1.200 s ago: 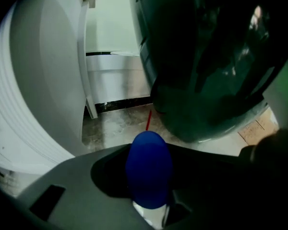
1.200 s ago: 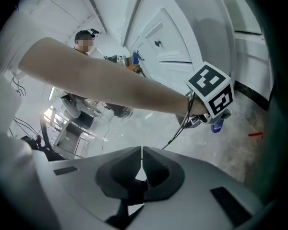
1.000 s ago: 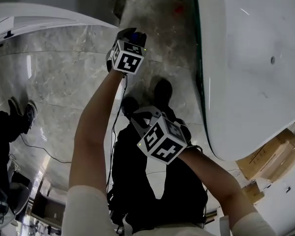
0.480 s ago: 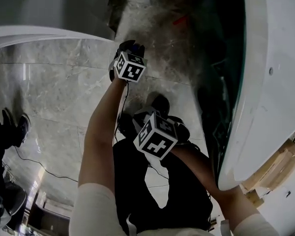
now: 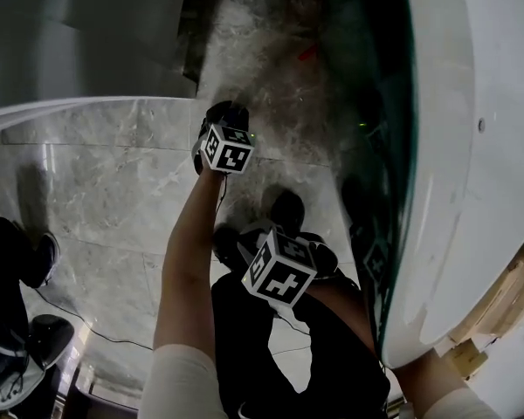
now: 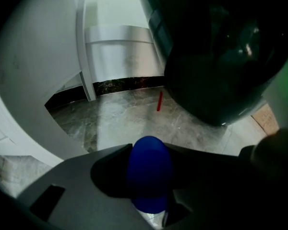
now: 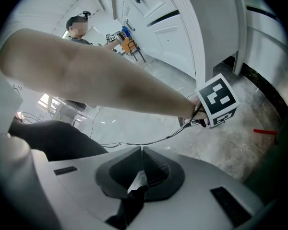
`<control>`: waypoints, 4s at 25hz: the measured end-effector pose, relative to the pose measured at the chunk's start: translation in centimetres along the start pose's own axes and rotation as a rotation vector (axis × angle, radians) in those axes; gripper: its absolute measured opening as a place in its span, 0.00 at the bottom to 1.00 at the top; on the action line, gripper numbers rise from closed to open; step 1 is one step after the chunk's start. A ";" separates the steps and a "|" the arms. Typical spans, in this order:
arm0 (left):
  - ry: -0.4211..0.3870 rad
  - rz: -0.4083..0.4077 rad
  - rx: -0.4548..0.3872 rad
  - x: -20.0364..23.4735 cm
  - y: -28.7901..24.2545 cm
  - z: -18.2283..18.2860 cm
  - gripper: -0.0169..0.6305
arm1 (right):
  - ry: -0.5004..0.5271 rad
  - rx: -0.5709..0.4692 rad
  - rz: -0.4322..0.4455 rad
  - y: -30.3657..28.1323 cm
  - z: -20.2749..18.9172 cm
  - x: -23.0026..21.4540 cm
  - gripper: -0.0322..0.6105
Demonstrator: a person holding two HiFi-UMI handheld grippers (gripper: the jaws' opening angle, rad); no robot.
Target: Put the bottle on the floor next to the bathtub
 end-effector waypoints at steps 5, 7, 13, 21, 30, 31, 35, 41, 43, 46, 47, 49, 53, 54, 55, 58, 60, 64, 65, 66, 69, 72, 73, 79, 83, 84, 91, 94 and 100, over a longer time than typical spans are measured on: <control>-0.004 -0.023 0.051 0.0 -0.1 0.2 0.47 | -0.054 -0.022 -0.001 0.0 -0.4 -0.1 0.10; 0.005 -0.035 0.063 0.0 0.5 0.4 0.51 | -0.077 -0.026 0.000 0.2 -0.5 0.2 0.10; 0.038 -0.007 0.075 0.3 5.1 0.3 0.54 | 0.006 -0.019 -0.010 1.4 0.3 2.3 0.10; 0.074 -0.042 0.118 1.0 11.8 -0.1 0.53 | -0.001 -0.022 0.009 4.0 1.7 5.6 0.10; 0.088 -0.034 0.123 2.6 24.5 3.1 0.53 | 0.027 -0.021 0.018 9.9 4.8 11.5 0.10; 0.094 -0.033 0.113 2.7 26.2 4.0 0.53 | 0.042 -0.020 0.006 10.9 5.2 12.2 0.10; 0.092 -0.043 0.074 2.1 33.0 7.6 0.53 | 0.086 -0.006 -0.037 15.8 6.1 14.9 0.10; 0.094 -0.109 0.079 1.2 42.4 12.1 0.53 | -0.010 0.013 -0.046 22.5 6.8 18.0 0.10; 0.107 -0.100 0.078 1.7 45.4 13.6 0.53 | -0.064 0.007 -0.031 24.0 7.4 19.2 0.10; 0.113 -0.079 0.076 1.7 49.5 14.6 0.53 | -0.005 0.034 -0.035 25.9 8.5 21.7 0.10; 0.111 -0.074 0.073 1.8 50.6 14.8 0.53 | 0.018 0.044 -0.035 26.3 9.1 22.4 0.10; 0.113 -0.064 0.068 2.1 52.9 15.0 0.52 | 0.055 0.053 -0.029 26.9 10.4 24.1 0.10; 0.124 -0.034 0.051 1.6 57.6 14.7 0.51 | 0.142 0.060 -0.025 27.9 12.7 27.9 0.10; 0.127 -0.026 0.045 1.4 58.8 14.5 0.51 | 0.162 0.063 -0.024 28.1 13.1 28.8 0.10; 0.130 -0.016 0.039 1.4 59.9 14.3 0.51 | 0.181 0.064 -0.026 28.3 13.5 29.5 0.10; 0.155 0.028 0.007 1.7 62.9 14.2 0.51 | 0.221 0.064 -0.061 29.4 14.7 30.9 0.10; 0.180 0.055 -0.018 1.9 64.5 14.1 0.51 | 0.231 0.068 -0.096 29.9 15.1 31.4 0.10; 0.191 0.085 -0.068 2.3 66.7 14.7 0.49 | 0.252 0.071 -0.127 30.8 16.1 32.6 0.10; 0.195 0.087 -0.073 2.2 67.2 14.9 0.49 | 0.261 0.070 -0.132 31.1 16.3 33.0 0.10; 0.196 0.087 -0.080 2.0 67.8 15.2 0.48 | 0.268 0.069 -0.138 31.4 16.5 33.5 0.10; 0.188 0.089 -0.114 1.7 69.3 16.0 0.47 | 0.285 0.063 -0.161 32.0 16.9 34.6 0.10; 0.185 0.084 -0.145 1.6 70.1 16.7 0.44 | 0.274 0.038 -0.176 32.3 17.3 34.8 0.09; 0.178 0.082 -0.160 1.4 70.4 17.0 0.36 | 0.260 0.022 -0.178 32.4 17.4 34.9 0.09; 0.167 0.030 -0.277 -0.8 75.1 19.2 0.12 | 0.207 -0.093 -0.164 33.9 18.2 36.1 0.09; 0.189 0.008 -0.378 -2.7 79.6 20.0 0.12 | 0.182 -0.174 -0.175 35.5 19.0 36.7 0.09; 0.202 0.009 -0.404 -2.9 80.8 20.1 0.12 | 0.168 -0.198 -0.174 36.1 19.1 36.9 0.09; 0.222 0.025 -0.484 -3.2 83.9 22.0 0.12 | 0.079 -0.339 -0.156 40.4 19.1 37.8 0.09; 0.148 0.021 -0.468 -4.0 83.4 23.6 0.12 | 0.072 -0.382 -0.150 41.3 19.1 37.5 0.09; 0.034 -0.001 -0.450 -7.5 83.5 26.7 0.12 | 0.066 -0.461 -0.119 43.4 17.7 37.2 0.09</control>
Point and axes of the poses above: the fingertips, and each gripper's own axes: y backward along the fingers, x to its left, z out of its top, the point moved 4 cm from there along y, backward along the fingers, and after that the axes turned 4 degrees about -x, right-handed, at the moved point
